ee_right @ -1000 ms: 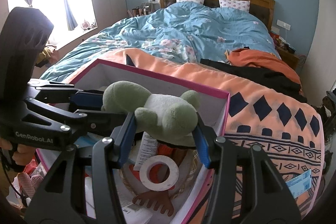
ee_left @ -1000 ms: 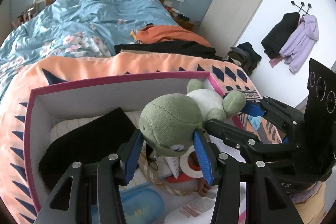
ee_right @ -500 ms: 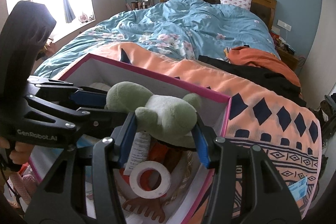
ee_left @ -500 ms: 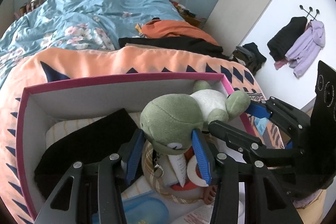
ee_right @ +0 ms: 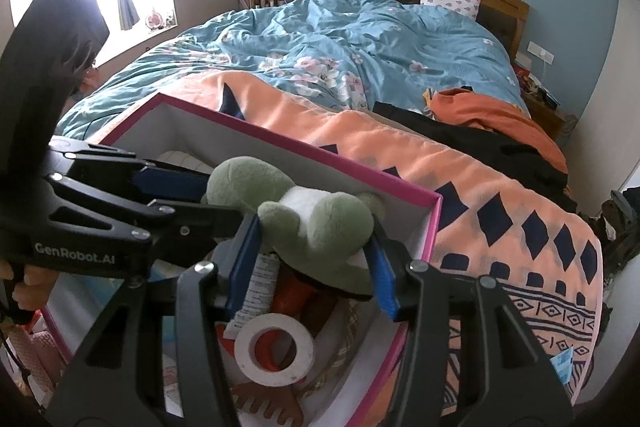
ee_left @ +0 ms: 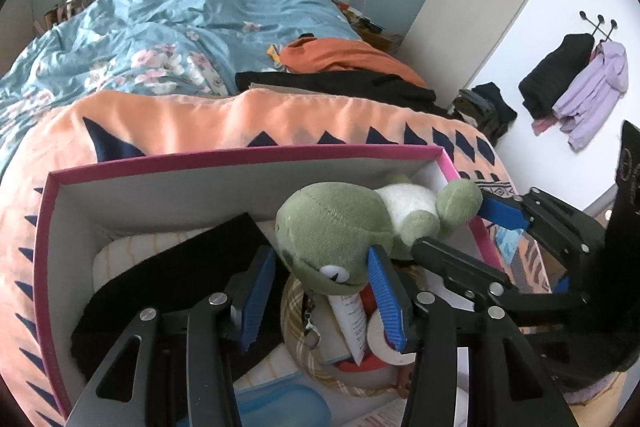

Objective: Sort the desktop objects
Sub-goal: 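Lower the green turtle into the pink box beside the tape roll, then open the right gripper and release the turtle in the box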

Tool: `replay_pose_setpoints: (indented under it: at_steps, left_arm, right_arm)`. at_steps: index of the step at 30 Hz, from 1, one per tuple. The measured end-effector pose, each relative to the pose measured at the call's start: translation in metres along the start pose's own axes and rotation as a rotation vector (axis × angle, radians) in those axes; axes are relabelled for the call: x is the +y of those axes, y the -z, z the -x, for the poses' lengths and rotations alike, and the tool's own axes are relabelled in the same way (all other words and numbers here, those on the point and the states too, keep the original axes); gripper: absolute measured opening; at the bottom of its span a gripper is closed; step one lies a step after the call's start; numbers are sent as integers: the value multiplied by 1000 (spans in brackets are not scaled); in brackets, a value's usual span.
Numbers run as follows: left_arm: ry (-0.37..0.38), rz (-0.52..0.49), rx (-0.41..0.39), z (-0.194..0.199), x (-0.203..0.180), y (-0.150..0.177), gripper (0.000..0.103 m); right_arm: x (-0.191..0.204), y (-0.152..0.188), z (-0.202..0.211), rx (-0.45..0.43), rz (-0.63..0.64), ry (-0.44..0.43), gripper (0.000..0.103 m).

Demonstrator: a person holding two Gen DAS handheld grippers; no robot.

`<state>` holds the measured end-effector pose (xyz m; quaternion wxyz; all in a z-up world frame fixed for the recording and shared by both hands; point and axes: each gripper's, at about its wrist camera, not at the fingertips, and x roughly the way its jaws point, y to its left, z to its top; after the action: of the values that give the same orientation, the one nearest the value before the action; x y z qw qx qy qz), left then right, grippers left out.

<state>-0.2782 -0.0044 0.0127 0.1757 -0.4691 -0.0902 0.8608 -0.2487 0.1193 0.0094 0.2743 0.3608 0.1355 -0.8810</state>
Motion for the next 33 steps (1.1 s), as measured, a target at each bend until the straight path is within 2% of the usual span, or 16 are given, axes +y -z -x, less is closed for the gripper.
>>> replay_pose_setpoints:
  at_steps: [5, 8, 13, 17, 19, 25, 33]
  left_arm:
    - [4, -2, 3, -3, -3, -4, 49]
    - [9, 11, 8, -6, -4, -6, 49]
    - [14, 2, 8, -5, -6, -3, 49]
    - [21, -6, 9, -4, -8, -1, 49]
    - [20, -19, 14, -6, -11, 0, 49]
    - [27, -34, 21, -7, -17, 4, 49]
    - [32, -43, 18, -2, -19, 11, 49]
  right_arm:
    - [-4, 4, 12, -48, 0, 36, 54]
    - [-2, 3, 6, -27, 23, 98, 44]
    - [-4, 2, -2, -23, 24, 153, 44]
    - [-7, 4, 0, -30, 23, 238, 44]
    - [-13, 6, 3, -32, -14, 201, 44]
    - [-18, 16, 17, -64, -56, 158, 44]
    - [-10, 26, 30, -89, -61, 92, 44]
